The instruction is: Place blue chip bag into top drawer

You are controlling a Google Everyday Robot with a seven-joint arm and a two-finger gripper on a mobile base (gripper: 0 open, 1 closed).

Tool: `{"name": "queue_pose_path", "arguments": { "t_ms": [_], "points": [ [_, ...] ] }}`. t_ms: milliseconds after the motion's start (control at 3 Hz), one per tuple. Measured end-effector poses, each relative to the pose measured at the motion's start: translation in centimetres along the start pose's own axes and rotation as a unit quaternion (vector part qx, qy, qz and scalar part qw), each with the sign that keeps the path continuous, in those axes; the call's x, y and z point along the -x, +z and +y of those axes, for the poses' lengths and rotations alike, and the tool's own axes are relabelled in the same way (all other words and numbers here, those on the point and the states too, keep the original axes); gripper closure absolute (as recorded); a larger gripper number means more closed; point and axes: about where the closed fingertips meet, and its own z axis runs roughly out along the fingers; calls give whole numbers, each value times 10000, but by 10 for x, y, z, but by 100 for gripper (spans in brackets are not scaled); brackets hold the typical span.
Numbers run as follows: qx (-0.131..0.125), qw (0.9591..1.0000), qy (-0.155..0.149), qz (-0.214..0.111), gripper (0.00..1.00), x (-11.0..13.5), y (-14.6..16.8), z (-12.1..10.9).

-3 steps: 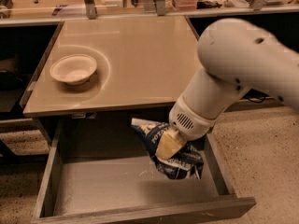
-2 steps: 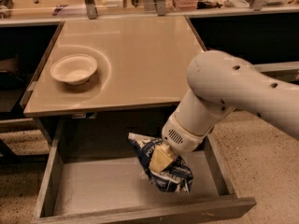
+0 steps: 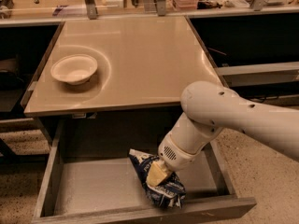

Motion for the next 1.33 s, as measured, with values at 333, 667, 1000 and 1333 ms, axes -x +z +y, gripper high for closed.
{"name": "queue_pose_path", "arguments": {
  "t_ms": [333, 667, 1000, 1333],
  "points": [
    [-126, 9999, 38, -37, 100, 15, 7, -19],
    [-275, 9995, 5, -171, 100, 38, 7, -41],
    [-213, 9995, 48, -214, 100, 48, 19, -52],
    [-206, 9996, 51, -210, 82, 48, 20, -53]
  ]
}}
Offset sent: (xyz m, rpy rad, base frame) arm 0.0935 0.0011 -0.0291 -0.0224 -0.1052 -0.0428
